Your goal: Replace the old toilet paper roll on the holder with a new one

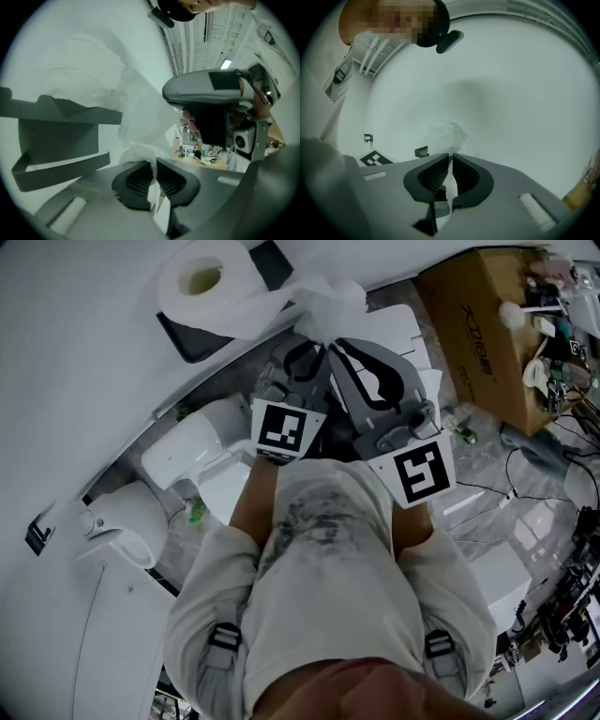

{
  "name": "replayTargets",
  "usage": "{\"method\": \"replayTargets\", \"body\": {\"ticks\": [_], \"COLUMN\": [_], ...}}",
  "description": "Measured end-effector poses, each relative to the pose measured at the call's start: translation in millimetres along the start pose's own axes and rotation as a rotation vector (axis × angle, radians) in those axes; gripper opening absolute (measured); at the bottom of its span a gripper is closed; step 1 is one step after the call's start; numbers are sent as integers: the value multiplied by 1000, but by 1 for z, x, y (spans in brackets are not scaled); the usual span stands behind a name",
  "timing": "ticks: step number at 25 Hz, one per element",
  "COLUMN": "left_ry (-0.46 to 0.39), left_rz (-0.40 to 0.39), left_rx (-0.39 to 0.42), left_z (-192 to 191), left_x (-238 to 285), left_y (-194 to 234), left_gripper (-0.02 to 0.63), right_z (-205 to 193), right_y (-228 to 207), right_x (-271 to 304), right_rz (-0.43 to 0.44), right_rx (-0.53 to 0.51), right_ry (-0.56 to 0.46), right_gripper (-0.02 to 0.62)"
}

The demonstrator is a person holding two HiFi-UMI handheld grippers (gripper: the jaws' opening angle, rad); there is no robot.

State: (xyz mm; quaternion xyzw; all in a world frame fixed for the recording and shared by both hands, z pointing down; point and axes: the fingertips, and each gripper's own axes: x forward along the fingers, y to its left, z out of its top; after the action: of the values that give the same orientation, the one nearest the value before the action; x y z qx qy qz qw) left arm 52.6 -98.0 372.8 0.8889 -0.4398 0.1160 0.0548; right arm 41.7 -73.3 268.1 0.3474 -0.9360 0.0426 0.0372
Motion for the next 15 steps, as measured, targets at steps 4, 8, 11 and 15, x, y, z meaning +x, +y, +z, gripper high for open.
{"method": "replayTargets", "body": {"ticks": [4,8,11,15], "left_ry": [-11,-12,-11,-7], "left_rz": [-3,-2,-7,-11], "left_rx": [-1,-16,-4,8], "left_z": [0,0,-1,-4], "left_x": [-10,-18,-25,-33], "left_y": [1,3,5,7], "left_gripper": [21,21,21,21], "right_z": [16,24,28,35], "right_y": [9,13,14,12], "right_x": [16,34,47,62], "right_rz": [28,37,39,41], "right_rx": [-19,-27,-12,8], "right_ry": [-14,-20,-19,-38], "right_gripper": [49,75,124,201]}}
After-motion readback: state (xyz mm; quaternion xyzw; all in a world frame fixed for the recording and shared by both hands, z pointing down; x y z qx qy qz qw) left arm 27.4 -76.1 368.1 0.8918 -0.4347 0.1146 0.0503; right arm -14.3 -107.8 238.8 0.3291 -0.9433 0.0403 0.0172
